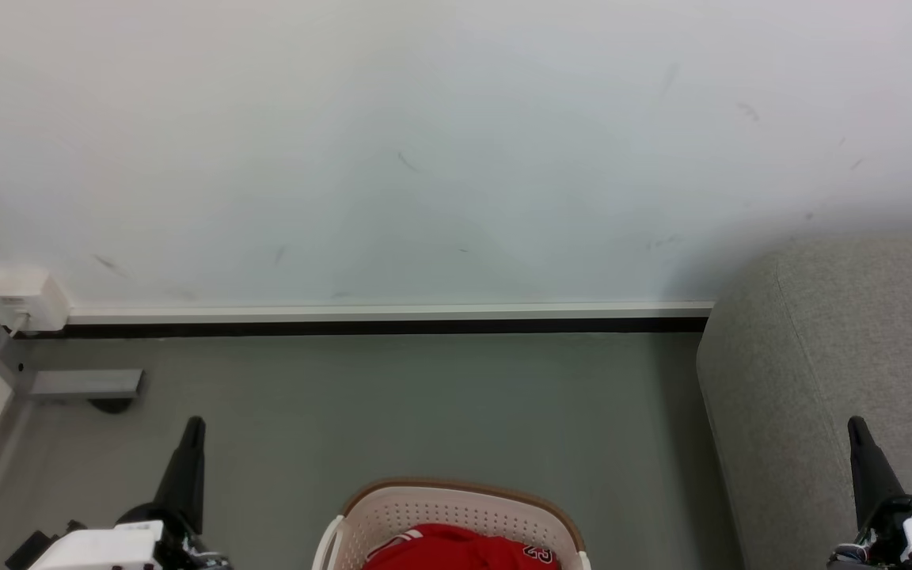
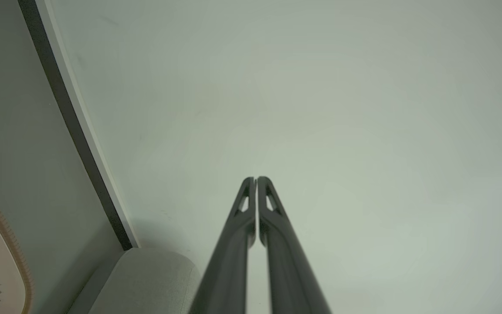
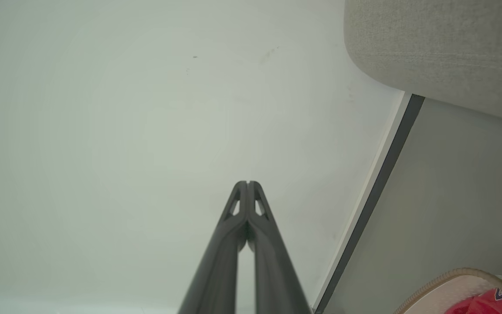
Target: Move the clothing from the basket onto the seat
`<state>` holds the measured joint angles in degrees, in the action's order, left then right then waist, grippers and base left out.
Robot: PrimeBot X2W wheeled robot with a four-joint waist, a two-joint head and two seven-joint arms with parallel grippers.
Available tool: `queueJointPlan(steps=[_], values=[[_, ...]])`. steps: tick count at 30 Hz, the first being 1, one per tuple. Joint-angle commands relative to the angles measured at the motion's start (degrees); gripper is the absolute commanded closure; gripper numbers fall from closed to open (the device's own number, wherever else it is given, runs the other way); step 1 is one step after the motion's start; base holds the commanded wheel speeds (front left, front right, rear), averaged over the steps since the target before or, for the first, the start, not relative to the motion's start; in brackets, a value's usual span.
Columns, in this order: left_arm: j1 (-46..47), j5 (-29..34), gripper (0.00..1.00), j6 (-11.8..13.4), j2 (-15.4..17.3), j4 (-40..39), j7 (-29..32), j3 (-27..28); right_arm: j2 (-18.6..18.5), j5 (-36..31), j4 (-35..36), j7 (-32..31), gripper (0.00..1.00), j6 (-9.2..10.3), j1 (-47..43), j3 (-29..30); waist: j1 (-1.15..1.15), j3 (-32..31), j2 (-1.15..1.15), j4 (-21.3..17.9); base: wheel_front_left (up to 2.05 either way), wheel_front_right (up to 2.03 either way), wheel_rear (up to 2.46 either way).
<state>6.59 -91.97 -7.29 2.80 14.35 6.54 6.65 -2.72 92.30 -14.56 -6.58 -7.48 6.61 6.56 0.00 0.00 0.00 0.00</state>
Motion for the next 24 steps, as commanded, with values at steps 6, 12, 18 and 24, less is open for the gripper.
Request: queueJointPlan(steps=[6, 12, 18, 24], values=[[-0.58, 0.15, 0.0, 0.11, -0.14, 0.53, -0.83, -0.76, 0.22, -0.24, -0.64, 0.78, 0.0, 0.0, -0.69, -0.44, 0.0, 0.0, 0.0, 0.0, 0.0, 0.0, 0.0], [-0.99, 0.68, 0.0, 0.32, -0.11, 0.07, -2.6, -2.14, 0.01, -2.68, -0.48, 2.58, 0.0, -0.01, -1.17, -1.47, 0.0, 0.0, 0.0, -0.02, 0.0, 0.0, 0.0], [-1.33, 3.48, 0.0, 0.93, -0.09, -0.34, -4.22, -2.95, -0.25, -8.43, 0.07, 4.22, 0.0, -0.01, -1.42, -2.1, 0.0, 0.0, 0.0, -0.13, 0.0, 0.0, 0.0], [-1.57, 9.72, 0.0, 1.97, -0.06, -0.98, -5.75, -4.12, -0.47, -17.01, 1.43, 5.74, 0.0, -0.02, -1.78, -3.04, 0.0, 0.03, 0.0, -0.23, 0.0, 0.0, 0.0]])
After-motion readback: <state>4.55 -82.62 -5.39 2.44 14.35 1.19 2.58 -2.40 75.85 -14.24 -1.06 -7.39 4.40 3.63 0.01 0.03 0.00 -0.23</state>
